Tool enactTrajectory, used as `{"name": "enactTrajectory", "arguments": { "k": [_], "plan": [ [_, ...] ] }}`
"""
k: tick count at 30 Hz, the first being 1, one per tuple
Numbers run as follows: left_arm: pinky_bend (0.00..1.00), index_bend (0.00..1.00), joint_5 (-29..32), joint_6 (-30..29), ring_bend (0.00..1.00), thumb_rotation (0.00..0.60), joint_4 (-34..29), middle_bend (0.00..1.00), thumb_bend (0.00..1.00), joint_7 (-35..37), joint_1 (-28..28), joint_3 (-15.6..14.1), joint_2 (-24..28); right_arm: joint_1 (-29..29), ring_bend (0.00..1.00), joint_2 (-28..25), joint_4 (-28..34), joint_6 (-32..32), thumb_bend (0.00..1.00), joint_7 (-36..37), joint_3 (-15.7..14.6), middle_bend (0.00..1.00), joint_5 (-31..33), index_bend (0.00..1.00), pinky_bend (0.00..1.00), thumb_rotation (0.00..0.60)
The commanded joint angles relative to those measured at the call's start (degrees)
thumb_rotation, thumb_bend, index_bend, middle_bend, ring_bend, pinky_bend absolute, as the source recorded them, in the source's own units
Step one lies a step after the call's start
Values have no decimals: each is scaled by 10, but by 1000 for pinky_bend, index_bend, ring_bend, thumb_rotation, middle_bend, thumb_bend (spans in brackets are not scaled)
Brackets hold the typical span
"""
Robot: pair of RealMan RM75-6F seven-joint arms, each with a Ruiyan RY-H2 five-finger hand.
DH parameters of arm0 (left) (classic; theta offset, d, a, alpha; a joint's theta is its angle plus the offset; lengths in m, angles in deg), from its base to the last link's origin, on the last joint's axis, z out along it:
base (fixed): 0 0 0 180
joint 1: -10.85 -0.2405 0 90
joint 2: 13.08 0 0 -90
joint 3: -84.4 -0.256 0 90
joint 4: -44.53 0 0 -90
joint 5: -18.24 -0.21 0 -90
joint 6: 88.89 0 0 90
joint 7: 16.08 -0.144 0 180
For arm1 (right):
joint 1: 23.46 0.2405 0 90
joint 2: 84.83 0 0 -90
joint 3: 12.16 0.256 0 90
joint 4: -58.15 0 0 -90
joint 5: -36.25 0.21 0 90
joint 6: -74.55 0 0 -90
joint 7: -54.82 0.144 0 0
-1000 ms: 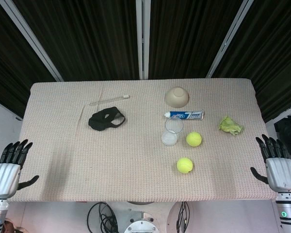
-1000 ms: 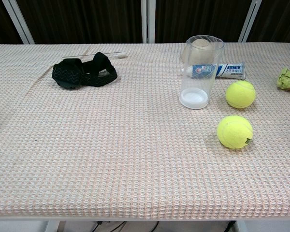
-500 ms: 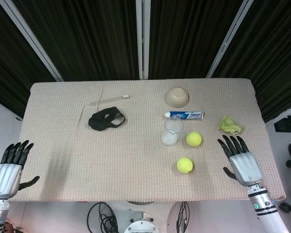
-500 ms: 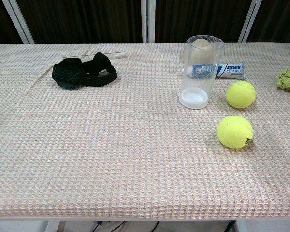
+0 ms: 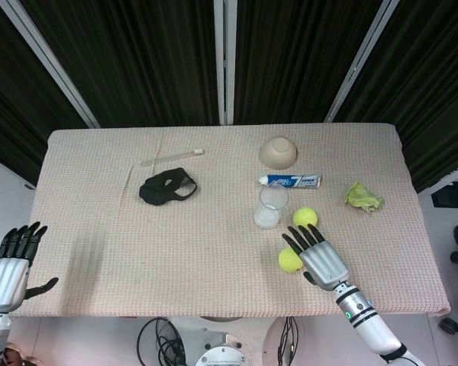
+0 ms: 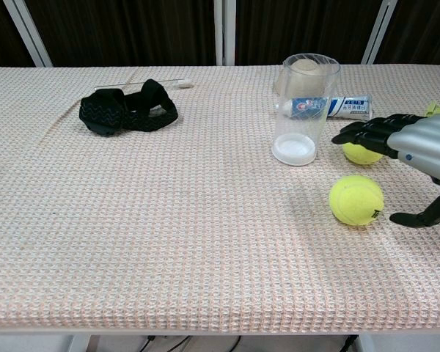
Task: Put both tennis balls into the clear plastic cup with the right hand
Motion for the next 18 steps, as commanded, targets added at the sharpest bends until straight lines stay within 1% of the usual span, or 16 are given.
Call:
{"name": "enactTrajectory", "arguments": {
  "k": [1, 5, 8, 9, 12, 15, 17, 18],
  "plan": [
    [0, 54, 0, 2, 0, 600, 2, 0, 68, 2, 0, -1, -1, 14, 0, 11, -6, 20, 176, 4, -1, 0, 18, 0, 113, 600],
    [0, 54, 1, 4, 0, 600, 2, 0, 68, 9, -1, -3, 1, 21, 0, 22, -27, 25, 176, 5, -6, 13, 32, 0, 173, 600],
    [0, 55, 2, 3, 0, 600, 4, 0, 68, 12, -2, -3, 2, 24, 12, 32, -43, 23, 176, 18, -11, 65, 28, 0, 250, 600],
    [0, 55, 2, 3, 0, 600, 4, 0, 68, 13, -2, -4, 2, 25, 25, 36, -50, 21, 176, 25, -14, 81, 22, 3, 271, 600],
    [0, 55, -2, 5, 0, 600, 6, 0, 68, 15, -1, -5, 2, 27, 115, 46, -70, 22, 176, 48, -23, 149, 5, 39, 362, 600],
    [0, 55, -5, 4, 0, 600, 5, 0, 68, 12, 0, -6, 2, 29, 211, 55, -85, 13, 181, 64, -29, 225, -16, 123, 447, 600],
    [0, 54, -5, 3, 0, 600, 4, 0, 68, 11, -1, -6, 3, 28, 282, 59, -93, 4, 192, 73, -32, 298, -30, 212, 509, 600],
    [0, 54, -5, 2, 0, 600, 3, 0, 68, 11, -2, -5, 3, 29, 329, 62, -99, -1, 201, 78, -33, 351, -39, 280, 546, 600]
  ]
}}
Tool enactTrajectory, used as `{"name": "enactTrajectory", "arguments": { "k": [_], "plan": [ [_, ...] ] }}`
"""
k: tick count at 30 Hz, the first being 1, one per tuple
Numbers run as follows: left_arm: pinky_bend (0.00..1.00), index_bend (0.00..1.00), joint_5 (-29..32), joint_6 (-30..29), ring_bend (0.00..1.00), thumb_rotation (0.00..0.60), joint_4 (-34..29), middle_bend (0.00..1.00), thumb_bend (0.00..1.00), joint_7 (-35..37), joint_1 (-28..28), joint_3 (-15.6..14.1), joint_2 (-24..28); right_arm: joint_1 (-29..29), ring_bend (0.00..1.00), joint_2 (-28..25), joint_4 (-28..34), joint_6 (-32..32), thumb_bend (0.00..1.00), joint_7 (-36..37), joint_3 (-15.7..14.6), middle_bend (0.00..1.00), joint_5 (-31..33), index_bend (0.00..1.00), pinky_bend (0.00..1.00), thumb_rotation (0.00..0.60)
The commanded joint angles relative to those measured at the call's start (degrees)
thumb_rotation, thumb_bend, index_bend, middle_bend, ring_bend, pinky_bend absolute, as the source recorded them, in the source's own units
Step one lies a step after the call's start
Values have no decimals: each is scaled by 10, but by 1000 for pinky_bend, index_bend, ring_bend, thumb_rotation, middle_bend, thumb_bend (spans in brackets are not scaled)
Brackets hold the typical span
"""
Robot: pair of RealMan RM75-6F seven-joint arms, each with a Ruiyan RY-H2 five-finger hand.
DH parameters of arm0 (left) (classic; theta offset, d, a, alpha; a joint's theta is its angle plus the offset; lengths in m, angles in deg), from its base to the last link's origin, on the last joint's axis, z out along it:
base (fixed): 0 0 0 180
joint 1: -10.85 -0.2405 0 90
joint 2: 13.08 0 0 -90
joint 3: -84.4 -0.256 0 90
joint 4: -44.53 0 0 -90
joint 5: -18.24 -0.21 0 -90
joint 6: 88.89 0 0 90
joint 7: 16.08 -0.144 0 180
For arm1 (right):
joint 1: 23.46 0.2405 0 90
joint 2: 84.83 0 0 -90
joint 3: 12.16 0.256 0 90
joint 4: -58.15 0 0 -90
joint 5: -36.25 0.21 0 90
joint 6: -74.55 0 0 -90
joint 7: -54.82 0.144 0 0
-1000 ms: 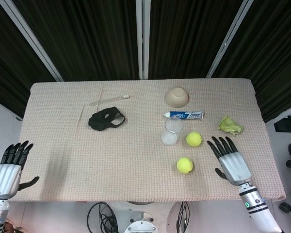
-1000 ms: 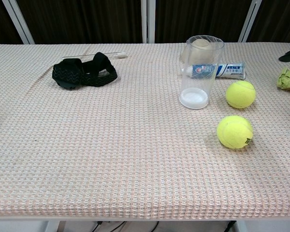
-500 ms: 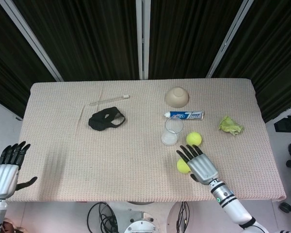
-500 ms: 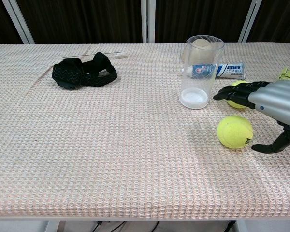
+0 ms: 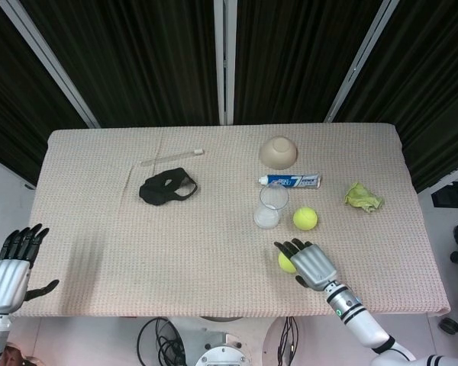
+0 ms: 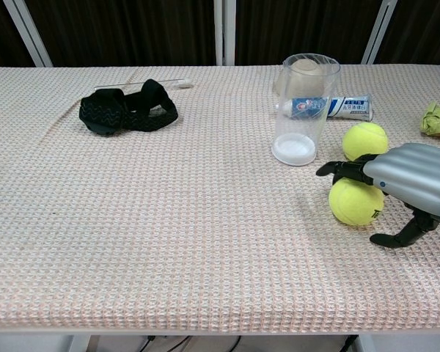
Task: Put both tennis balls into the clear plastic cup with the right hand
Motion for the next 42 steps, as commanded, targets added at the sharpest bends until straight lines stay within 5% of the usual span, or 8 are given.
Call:
{"name": "enactTrajectory", "arguments": {
  "k": [1, 4, 9, 16, 21, 31, 42],
  "plan": [
    [0, 54, 0, -2, 0, 600, -1, 0, 68, 0, -1, 1, 1, 3, 368, 10, -18, -14, 210, 17, -8, 392, -27, 341, 574, 600],
    [0, 55, -2, -5, 0, 600, 1, 0, 68, 4, -1, 1, -1, 7, 451, 13, -32, -18, 245, 35, -15, 487, -51, 518, 640, 600],
    [0, 55, -2, -7, 0, 600, 4, 0, 68, 5, -3, 1, -2, 5, 505, 14, -48, -61, 288, 80, -16, 541, -100, 629, 693, 600],
    [0, 55, -4, -8, 0, 600, 5, 0, 67, 12, -3, 1, 0, 9, 505, 3, -71, -161, 269, 175, 10, 532, -180, 634, 694, 600],
    [0, 54, -4, -7, 0, 600, 6, 0, 68, 15, -2, 1, 1, 29, 503, -13, -46, -187, 270, 170, 66, 522, -175, 623, 692, 600],
    [0, 55, -1, -10, 0, 600, 5, 0, 68, 23, -3, 3, 9, 90, 497, -7, -26, -135, 270, 108, 154, 492, -89, 596, 655, 600],
    [0, 55, 5, -3, 0, 600, 9, 0, 68, 29, -2, 4, 10, 123, 369, 43, -80, -96, 212, 122, 168, 385, -10, 510, 546, 600]
  ]
}}
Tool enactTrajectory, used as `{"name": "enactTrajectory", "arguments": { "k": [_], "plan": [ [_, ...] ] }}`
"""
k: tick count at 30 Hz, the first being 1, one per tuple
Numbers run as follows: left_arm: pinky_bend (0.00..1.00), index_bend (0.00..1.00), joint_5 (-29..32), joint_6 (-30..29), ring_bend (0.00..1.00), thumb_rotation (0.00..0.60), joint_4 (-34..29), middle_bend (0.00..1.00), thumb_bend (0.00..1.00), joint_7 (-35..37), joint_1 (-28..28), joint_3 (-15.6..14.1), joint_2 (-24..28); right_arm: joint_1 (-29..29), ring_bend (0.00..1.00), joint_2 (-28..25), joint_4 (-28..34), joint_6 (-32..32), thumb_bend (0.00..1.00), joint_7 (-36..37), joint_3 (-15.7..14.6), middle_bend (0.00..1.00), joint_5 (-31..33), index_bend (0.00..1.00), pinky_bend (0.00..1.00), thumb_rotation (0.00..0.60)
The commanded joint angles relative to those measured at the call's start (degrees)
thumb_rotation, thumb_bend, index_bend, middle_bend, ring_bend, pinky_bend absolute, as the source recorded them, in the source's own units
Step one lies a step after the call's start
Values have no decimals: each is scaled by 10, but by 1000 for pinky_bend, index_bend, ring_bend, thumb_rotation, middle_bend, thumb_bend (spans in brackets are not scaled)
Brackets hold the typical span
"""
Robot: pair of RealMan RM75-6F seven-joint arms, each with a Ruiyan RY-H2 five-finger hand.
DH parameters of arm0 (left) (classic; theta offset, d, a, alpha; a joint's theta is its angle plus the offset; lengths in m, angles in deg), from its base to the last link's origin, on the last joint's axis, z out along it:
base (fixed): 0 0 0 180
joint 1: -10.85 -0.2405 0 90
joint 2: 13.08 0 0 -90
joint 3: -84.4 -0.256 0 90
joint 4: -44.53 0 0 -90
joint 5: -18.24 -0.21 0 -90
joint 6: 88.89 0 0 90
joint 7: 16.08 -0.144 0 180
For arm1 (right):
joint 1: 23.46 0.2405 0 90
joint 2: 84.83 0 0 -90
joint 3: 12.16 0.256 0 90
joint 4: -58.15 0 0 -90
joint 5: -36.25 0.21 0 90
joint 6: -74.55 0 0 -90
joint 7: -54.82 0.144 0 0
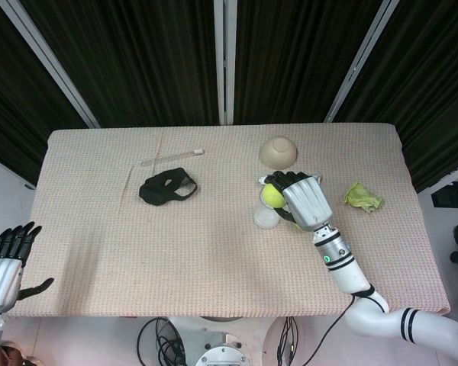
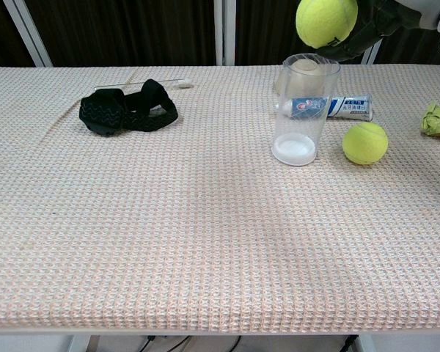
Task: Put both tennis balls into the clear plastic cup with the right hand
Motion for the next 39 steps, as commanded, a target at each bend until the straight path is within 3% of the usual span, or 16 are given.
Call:
{"name": "enactTrajectory", "arguments": {
  "k": [1, 3, 5, 7, 10, 18, 26, 32, 39],
  "plan": [
    [0, 55, 2, 3, 0, 600, 1, 0, 68, 2, 1, 1, 0, 10, 321, 11, -20, 13, 198, 21, -2, 342, 11, 474, 517, 600],
    [0, 56, 2, 3, 0, 600, 4, 0, 68, 6, 2, 1, 0, 14, 229, 7, -19, 32, 181, 35, -4, 248, 27, 356, 444, 600],
    [0, 61, 0, 2, 0, 600, 7, 0, 68, 8, 2, 2, -1, 19, 104, -2, -13, 50, 176, 46, -3, 119, 41, 134, 306, 600],
    [0, 70, -1, 1, 0, 600, 8, 0, 68, 9, 3, 2, -1, 20, 35, -3, -12, 49, 167, 54, -4, 62, 42, 30, 220, 600],
    [0, 71, -1, 1, 0, 600, 9, 0, 68, 10, 4, 3, -1, 21, 3, -4, -15, 43, 155, 62, -6, 42, 38, 2, 178, 600],
    [0, 70, 0, -1, 0, 600, 9, 0, 68, 10, 2, 3, -1, 0, 1, -26, 4, 0, 158, 90, -20, 32, 14, 0, 176, 600],
    [0, 71, -4, 0, 0, 600, 8, 0, 68, 4, 4, 1, -3, -69, 2, -50, -26, -54, 159, 140, -75, 63, 0, 0, 176, 600],
    [0, 70, -6, 2, 0, 600, 4, 0, 68, -4, 5, 0, -5, -98, 2, -34, -100, -29, 159, 194, -107, 66, 26, 0, 176, 600],
    [0, 70, -8, -1, 0, 600, -5, 0, 68, -16, 4, -1, -3, -96, 2, 2, -147, 17, 169, 196, -117, 66, 52, 0, 175, 600]
  ]
}}
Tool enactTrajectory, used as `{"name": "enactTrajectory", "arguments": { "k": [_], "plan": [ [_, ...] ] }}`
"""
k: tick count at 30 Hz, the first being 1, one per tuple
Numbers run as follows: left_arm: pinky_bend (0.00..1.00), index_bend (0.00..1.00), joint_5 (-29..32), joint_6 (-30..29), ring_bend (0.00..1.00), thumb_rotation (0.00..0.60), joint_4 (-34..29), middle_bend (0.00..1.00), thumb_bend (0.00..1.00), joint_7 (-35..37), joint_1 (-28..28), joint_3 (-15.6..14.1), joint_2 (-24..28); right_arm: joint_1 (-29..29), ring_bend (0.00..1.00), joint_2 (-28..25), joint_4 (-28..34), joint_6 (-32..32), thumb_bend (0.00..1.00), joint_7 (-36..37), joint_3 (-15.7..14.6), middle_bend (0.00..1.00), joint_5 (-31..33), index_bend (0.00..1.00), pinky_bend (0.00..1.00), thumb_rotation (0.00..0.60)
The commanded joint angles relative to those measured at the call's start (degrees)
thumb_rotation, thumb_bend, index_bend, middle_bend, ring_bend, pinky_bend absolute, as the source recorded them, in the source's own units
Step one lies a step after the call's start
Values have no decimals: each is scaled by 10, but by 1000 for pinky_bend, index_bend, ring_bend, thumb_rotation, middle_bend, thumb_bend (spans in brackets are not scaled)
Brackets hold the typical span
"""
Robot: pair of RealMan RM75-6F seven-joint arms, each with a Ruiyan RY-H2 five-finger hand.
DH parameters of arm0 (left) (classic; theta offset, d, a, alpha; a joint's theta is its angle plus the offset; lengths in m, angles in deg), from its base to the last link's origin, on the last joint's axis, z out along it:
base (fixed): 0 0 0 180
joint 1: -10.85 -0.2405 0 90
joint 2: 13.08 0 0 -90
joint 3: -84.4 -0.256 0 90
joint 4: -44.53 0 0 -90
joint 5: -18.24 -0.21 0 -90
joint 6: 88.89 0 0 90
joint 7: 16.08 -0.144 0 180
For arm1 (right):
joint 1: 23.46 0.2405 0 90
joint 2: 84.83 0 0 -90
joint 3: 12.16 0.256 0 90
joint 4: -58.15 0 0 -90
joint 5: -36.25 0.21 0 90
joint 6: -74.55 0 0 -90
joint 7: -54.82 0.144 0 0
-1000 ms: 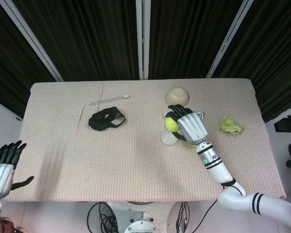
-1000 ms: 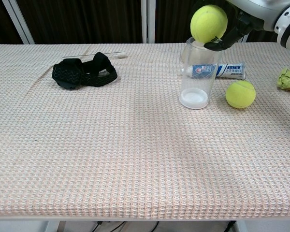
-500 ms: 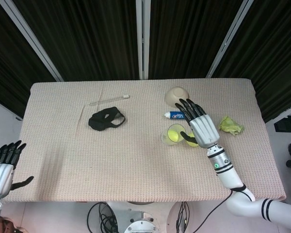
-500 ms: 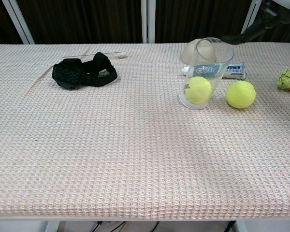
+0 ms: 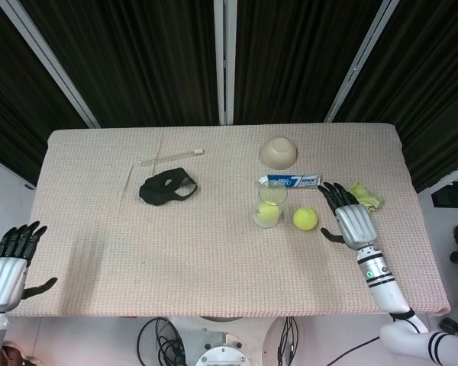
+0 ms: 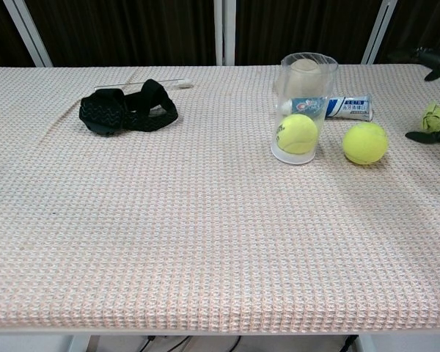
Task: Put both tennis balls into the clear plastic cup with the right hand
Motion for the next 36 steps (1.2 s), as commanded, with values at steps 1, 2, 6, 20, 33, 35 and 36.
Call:
{"name": "enactTrajectory", "arguments": {
  "k": [1, 2, 6, 20, 33, 35, 36],
  "plan": [
    [0, 70, -1, -3, 0, 600, -5, 0, 68, -4, -1, 0, 2, 3, 2, 24, -25, 26, 172, -11, -3, 67, 19, 0, 175, 600],
    [0, 70, -2, -4, 0, 600, -7, 0, 68, -5, -2, 0, 3, 5, 2, 30, -33, 32, 174, -11, -2, 68, 22, 1, 175, 600],
    [0, 70, -1, -7, 0, 600, -11, 0, 67, -7, -4, 0, 6, 17, 2, 47, -63, 57, 176, 8, -4, 71, 16, 11, 175, 600],
    [0, 70, 9, 4, 0, 600, -9, 0, 68, -1, -2, 1, 7, 47, 263, 47, -34, 123, 206, -79, 8, 334, 61, 372, 493, 600],
    [0, 70, 11, 3, 0, 600, -4, 0, 68, 5, -4, 1, 6, 22, 492, 34, 14, -5, 348, -76, 30, 577, 12, 787, 724, 600],
    [0, 70, 11, 3, 0, 600, -4, 0, 68, 5, -4, 1, 7, 14, 492, 17, 38, -41, 348, -52, 40, 580, -8, 787, 724, 600],
    [0, 70, 10, 3, 0, 600, -4, 0, 68, 5, -4, 1, 7, 11, 492, 9, 50, -55, 348, -43, 45, 581, -16, 787, 724, 600]
  ]
}}
